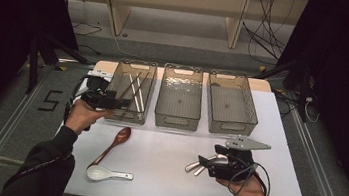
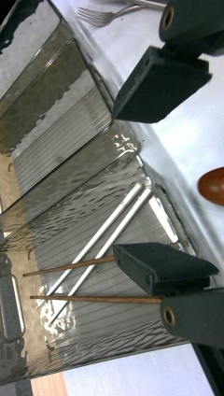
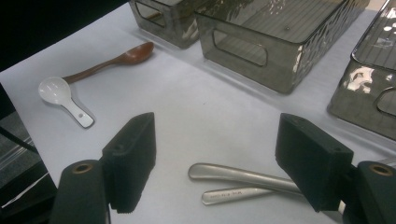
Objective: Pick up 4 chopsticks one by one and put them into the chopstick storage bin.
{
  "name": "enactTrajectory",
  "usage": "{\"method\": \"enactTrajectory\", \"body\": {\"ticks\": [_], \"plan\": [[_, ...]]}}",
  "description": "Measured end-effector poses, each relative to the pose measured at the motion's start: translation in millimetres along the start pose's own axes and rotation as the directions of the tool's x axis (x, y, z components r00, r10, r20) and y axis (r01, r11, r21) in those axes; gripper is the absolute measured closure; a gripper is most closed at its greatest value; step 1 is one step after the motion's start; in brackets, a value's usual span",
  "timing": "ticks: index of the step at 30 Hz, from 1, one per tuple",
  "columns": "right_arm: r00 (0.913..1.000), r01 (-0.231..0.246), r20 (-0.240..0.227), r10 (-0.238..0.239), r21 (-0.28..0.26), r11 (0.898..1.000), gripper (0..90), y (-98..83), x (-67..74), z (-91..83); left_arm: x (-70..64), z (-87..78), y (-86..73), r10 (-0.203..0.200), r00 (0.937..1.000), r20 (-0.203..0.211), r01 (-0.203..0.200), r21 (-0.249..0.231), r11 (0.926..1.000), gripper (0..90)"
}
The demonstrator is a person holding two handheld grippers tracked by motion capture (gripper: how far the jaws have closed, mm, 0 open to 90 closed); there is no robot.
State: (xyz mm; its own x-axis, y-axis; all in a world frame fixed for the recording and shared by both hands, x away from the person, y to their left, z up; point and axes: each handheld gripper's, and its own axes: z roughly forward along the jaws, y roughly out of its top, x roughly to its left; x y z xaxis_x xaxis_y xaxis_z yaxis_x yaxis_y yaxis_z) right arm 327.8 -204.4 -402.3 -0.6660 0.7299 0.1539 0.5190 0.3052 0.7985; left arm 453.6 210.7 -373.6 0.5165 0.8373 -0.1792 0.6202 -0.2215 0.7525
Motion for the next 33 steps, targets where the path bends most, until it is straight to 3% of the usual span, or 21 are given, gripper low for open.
{"method": "enactTrajectory", "body": {"ticks": [9,23,29,33], "plan": [[1.0000,0.002,-0.001,-0.002,-0.012,1.000,29.8,-0.2,-0.7,-1.9,-5.4,-10.3,-10.0,0.011,0.9998,0.018,-0.011,-0.014,0.9999,21.6],[0.9999,0.004,-0.010,-0.005,-0.030,1.000,29.8,-0.9,-1.4,-4.6,-16.7,-7.3,-28.4,0.031,0.9987,0.041,-0.034,0.057,0.9978,18.5],[1.0000,0.000,-0.006,-0.001,-0.034,0.999,29.7,-1.4,-3.0,-5.5,-21.4,-2.7,-31.0,0.058,0.9972,0.047,-0.064,0.123,0.9903,16.9],[1.0000,-0.003,-0.005,0.003,-0.035,0.999,29.7,-1.2,-3.1,-5.5,-23.4,-1.7,-33.3,0.065,0.9968,0.047,-0.071,0.143,0.9873,16.5]]}}
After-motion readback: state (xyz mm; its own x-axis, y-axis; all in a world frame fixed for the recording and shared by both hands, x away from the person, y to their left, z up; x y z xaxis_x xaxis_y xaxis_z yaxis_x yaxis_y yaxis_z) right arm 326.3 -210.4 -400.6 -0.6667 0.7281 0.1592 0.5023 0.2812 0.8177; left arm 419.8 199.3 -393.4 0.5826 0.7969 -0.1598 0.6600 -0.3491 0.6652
